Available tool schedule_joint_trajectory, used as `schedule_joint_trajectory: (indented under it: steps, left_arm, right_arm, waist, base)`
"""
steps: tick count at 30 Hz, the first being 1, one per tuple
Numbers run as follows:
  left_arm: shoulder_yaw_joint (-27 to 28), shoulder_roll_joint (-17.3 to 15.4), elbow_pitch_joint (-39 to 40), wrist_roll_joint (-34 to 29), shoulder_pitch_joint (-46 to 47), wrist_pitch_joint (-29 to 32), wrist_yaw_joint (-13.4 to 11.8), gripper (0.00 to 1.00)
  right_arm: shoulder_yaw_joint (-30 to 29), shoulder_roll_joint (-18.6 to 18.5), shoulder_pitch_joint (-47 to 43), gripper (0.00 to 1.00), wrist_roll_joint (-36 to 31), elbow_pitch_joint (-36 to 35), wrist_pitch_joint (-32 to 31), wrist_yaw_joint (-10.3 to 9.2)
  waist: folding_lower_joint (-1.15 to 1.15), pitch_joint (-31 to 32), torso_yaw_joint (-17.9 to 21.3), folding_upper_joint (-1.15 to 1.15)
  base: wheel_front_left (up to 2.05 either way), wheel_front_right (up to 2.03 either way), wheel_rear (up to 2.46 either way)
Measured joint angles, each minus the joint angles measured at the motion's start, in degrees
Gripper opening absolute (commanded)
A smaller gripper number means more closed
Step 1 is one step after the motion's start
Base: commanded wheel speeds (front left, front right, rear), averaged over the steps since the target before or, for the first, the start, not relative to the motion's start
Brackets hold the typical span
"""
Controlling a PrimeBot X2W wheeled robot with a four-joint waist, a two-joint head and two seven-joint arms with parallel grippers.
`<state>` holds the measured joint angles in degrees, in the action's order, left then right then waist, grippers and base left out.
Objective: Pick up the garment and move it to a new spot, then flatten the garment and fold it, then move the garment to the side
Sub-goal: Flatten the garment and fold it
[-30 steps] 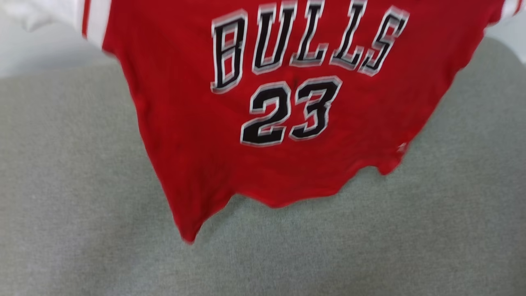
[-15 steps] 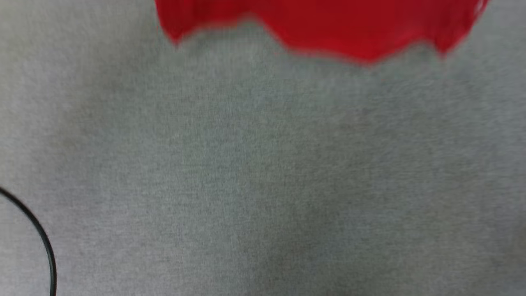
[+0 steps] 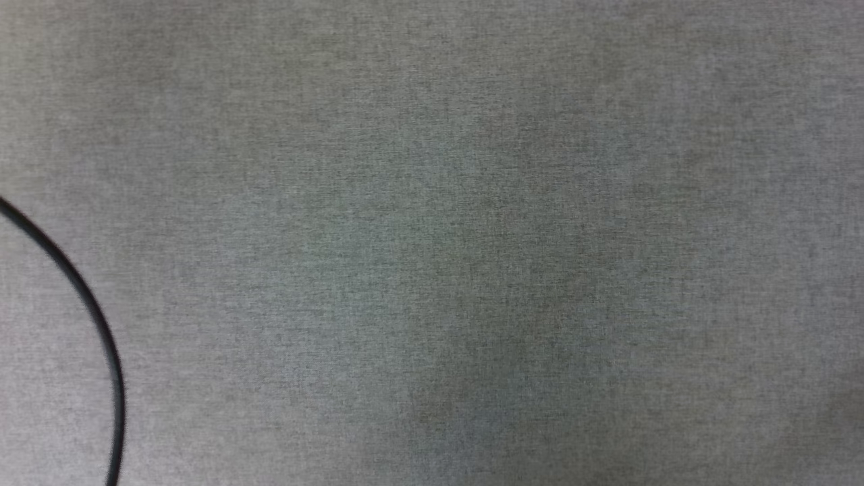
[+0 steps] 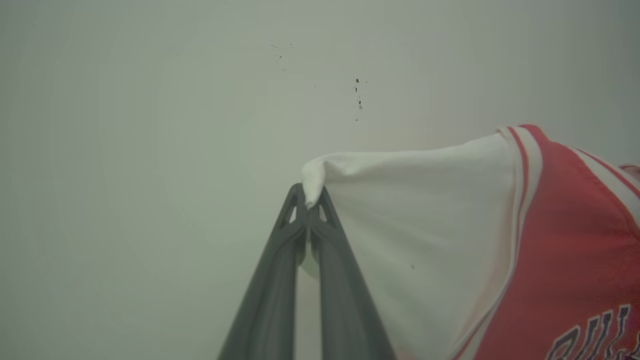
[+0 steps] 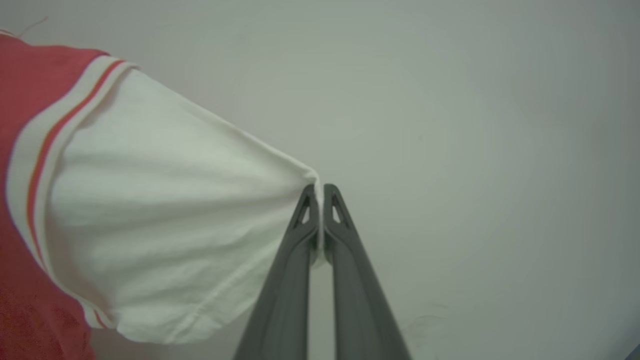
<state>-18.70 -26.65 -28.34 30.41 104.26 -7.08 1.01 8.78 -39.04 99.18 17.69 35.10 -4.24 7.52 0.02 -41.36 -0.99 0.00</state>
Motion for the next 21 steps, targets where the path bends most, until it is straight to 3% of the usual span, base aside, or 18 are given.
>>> schedule_joint_trajectory:
  steps: [6, 10, 21]
  left_arm:
    - [-2.6, 1.8, -4.9, -0.6, -7.5, -5.1, 1.8, 0.0]
    - [-3.7, 3.0, -6.1, -0.5, -14.7, -7.0, 2.7, 0.0]
    - [-6.4, 3.3, -1.8, -1.3, -41.1, -7.8, 3.1, 0.0]
  right_arm:
    - [3.5, 1.3, -4.5, 0.0, 2.2, 5.0, 3.7, 0.0]
    - [8.9, 1.3, -11.6, 0.0, 4.0, 5.8, 4.8, 0.0]
    - [11.6, 0.4, -34.3, 0.0, 12.8, 4.3, 7.0, -0.01]
  waist:
    - [-0.01, 0.9, -0.7, 0.0]
    - [-0.01, 2.9, -1.2, 0.0]
    - [-0.02, 12.8, -1.4, 0.0]
  base:
    - [0.0, 0.0, 0.0]
    - [0.0, 0.0, 0.0]
    - [0.0, 0.0, 0.0]
